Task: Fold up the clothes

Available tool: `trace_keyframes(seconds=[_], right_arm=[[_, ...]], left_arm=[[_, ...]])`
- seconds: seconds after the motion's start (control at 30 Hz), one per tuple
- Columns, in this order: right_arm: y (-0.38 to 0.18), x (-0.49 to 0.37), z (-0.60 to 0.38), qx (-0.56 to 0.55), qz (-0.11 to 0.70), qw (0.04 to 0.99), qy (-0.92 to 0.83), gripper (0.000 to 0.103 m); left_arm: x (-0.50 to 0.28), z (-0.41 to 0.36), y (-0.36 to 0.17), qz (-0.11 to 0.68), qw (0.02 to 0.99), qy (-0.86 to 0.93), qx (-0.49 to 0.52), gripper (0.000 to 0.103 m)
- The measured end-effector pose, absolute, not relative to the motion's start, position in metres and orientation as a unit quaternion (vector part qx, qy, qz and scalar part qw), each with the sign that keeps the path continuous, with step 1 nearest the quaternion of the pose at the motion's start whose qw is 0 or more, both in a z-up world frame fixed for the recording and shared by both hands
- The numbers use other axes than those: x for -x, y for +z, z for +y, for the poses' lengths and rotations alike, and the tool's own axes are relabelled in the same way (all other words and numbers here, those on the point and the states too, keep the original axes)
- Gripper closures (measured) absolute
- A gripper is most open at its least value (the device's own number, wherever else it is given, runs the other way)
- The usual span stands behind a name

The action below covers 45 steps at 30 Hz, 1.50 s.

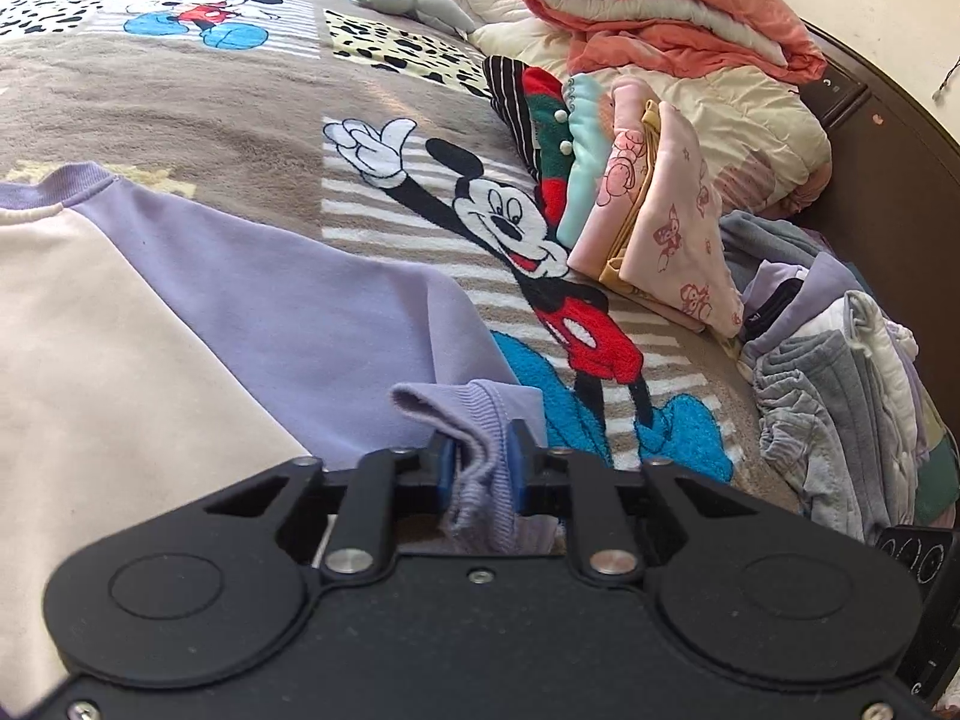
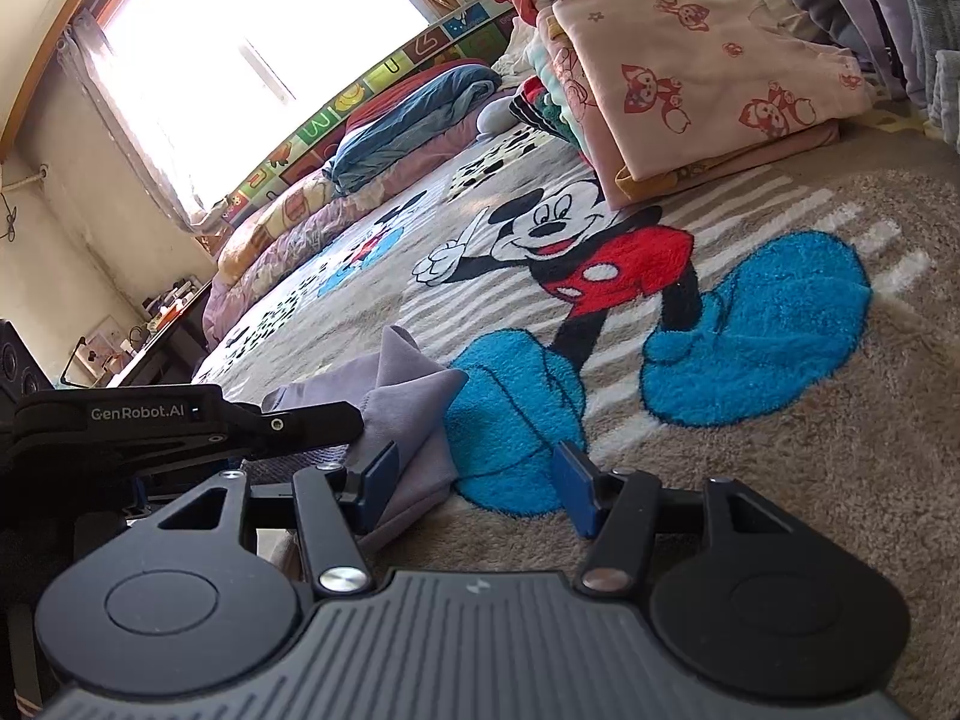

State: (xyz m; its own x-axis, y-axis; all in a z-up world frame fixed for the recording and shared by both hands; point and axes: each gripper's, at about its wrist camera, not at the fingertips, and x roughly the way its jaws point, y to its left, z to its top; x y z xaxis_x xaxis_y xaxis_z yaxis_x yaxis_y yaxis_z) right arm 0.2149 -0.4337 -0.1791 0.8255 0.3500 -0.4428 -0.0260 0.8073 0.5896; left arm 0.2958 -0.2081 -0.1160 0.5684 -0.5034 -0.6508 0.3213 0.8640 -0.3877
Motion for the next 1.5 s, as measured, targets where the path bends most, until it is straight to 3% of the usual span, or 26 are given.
trace_keyframes(seconds=[0.2,0.33,0.67,0.87,1.17,1.5], right_arm=[[-0.180,-0.215,-0.437,-0.305,0.274,0.907,0.102,0.046],[-0.178,-0.214,-0.438,-0.308,0.270,0.907,0.102,0.046],[-0.167,-0.205,-0.436,-0.320,0.239,0.905,0.150,0.044],[-0.152,-0.201,-0.399,-0.261,0.232,0.904,0.246,0.044],[-0.145,-0.187,-0.338,-0.123,0.284,0.905,0.293,0.044],[-0.152,-0.179,-0.331,-0.121,0.309,0.892,0.307,0.043]], left_arm=[[-0.253,-0.220,-0.065,0.263,0.943,-0.203,-0.032,0.099],[-0.250,-0.214,-0.040,0.218,0.956,-0.187,-0.060,0.099],[-0.258,-0.182,0.006,0.203,0.965,-0.161,-0.030,0.099],[-0.252,-0.151,0.025,0.193,0.972,-0.135,-0.004,0.099],[-0.247,-0.090,0.018,0.209,0.974,-0.089,0.021,0.099],[-0.236,-0.028,-0.015,0.228,0.972,-0.028,0.044,0.099]])
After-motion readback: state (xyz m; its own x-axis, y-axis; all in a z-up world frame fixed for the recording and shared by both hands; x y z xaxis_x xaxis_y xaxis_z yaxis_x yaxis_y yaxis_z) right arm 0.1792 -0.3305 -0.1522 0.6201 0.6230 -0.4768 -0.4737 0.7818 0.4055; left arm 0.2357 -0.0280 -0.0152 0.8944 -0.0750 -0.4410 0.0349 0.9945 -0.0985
